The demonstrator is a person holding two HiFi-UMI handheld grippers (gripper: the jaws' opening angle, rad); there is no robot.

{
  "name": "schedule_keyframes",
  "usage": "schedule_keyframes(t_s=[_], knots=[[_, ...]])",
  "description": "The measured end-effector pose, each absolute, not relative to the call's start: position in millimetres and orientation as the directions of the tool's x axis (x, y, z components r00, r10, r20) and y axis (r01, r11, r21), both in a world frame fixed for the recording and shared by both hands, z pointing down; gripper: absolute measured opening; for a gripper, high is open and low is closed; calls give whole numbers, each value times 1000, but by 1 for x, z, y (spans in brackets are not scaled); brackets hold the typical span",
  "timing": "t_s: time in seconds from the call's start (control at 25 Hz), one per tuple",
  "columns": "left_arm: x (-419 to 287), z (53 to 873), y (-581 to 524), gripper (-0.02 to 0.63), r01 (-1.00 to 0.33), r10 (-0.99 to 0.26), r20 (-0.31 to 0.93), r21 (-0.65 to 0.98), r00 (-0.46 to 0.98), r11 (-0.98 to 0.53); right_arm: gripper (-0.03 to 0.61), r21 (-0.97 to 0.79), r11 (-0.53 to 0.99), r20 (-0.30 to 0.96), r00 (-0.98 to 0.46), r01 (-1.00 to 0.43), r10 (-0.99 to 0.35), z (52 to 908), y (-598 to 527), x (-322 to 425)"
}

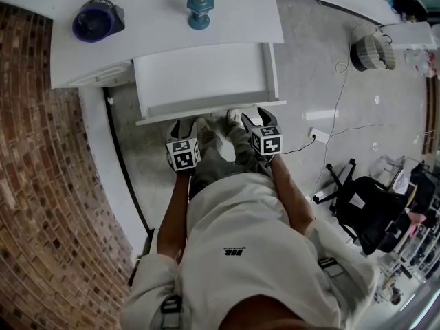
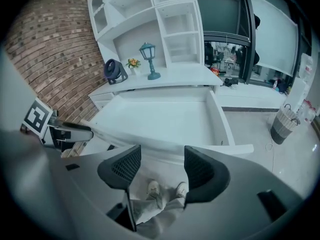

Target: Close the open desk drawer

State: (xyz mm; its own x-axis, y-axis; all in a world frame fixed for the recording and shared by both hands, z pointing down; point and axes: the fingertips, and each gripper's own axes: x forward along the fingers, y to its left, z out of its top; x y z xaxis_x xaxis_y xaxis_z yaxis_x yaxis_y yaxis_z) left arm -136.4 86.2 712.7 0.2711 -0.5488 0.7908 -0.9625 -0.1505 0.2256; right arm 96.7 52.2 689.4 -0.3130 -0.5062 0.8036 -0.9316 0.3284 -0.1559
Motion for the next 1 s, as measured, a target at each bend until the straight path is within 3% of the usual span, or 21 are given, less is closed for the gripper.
schedule_keyframes(t_s=[1.0], knots=[[-147,726,67,238,-961,-542,793,232,278,-153,258,-202,234,822,-294,-951,-487,715,36,99]])
